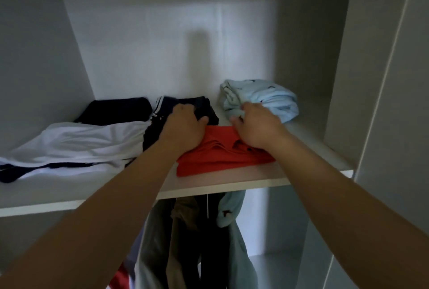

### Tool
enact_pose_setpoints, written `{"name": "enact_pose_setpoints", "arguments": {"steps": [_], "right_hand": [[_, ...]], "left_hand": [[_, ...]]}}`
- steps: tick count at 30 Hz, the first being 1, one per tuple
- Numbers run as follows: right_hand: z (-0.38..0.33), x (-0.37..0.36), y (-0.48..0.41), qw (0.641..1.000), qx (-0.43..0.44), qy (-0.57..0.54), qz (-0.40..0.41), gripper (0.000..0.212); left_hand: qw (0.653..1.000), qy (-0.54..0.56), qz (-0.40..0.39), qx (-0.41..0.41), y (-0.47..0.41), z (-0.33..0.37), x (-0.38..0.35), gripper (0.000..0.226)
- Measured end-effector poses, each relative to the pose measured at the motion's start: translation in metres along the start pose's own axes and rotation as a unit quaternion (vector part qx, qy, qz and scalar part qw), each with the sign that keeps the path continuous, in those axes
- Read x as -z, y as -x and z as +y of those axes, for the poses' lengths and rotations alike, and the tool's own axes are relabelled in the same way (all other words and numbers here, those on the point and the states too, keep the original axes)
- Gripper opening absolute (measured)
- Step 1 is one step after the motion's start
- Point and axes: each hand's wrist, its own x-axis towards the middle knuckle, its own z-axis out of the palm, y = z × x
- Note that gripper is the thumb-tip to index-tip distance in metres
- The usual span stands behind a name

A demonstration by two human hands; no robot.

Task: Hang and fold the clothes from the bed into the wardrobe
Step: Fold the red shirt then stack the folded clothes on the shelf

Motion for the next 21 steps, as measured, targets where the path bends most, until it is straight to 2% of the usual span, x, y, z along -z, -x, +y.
{"name": "enact_pose_setpoints", "arguments": {"steps": [1, 3, 5, 7, 9, 11, 14, 17, 19, 21], "right_hand": [[0.0, -0.009, 0.001, 0.999, 0.028, 0.0, -0.04, 0.046], [0.004, -0.025, 0.008, 0.989, 0.051, 0.032, -0.135, 0.051], [0.009, -0.031, 0.014, 0.985, 0.054, 0.049, -0.157, 0.053], [0.006, -0.027, 0.012, 0.979, 0.058, 0.062, -0.183, 0.052], [-0.006, -0.016, 0.006, 0.966, 0.048, 0.098, -0.234, 0.05], [-0.022, -0.006, 0.0, 0.959, 0.032, 0.133, -0.249, 0.045], [-0.055, 0.0, -0.008, 0.968, 0.055, 0.173, -0.174, 0.018], [-0.112, -0.009, -0.02, 0.984, 0.125, 0.065, -0.108, 0.036], [-0.152, -0.023, -0.029, 0.981, 0.153, -0.021, -0.121, 0.042], [-0.185, -0.046, -0.041, 0.974, 0.15, -0.062, -0.156, 0.045]], "left_hand": [[0.999, 0.01, -0.034, -0.038, -0.001, 0.001, -0.006, 0.051], [0.982, -0.05, -0.16, -0.082, 0.002, 0.0, -0.022, 0.056], [0.96, -0.135, -0.223, -0.102, 0.004, -0.005, -0.033, 0.062], [0.956, -0.139, -0.233, -0.112, 0.001, -0.012, -0.035, 0.064], [0.958, -0.097, -0.243, -0.117, -0.001, -0.019, -0.027, 0.066], [0.966, -0.049, -0.229, -0.111, 0.001, -0.031, -0.014, 0.066], [0.985, -0.011, -0.153, -0.085, -0.001, -0.068, 0.021, 0.063], [0.986, -0.096, -0.131, -0.036, -0.008, -0.118, 0.062, 0.056], [0.981, -0.131, -0.141, 0.021, -0.008, -0.15, 0.085, 0.057], [0.976, -0.142, -0.148, 0.069, -0.005, -0.178, 0.102, 0.057]]}}
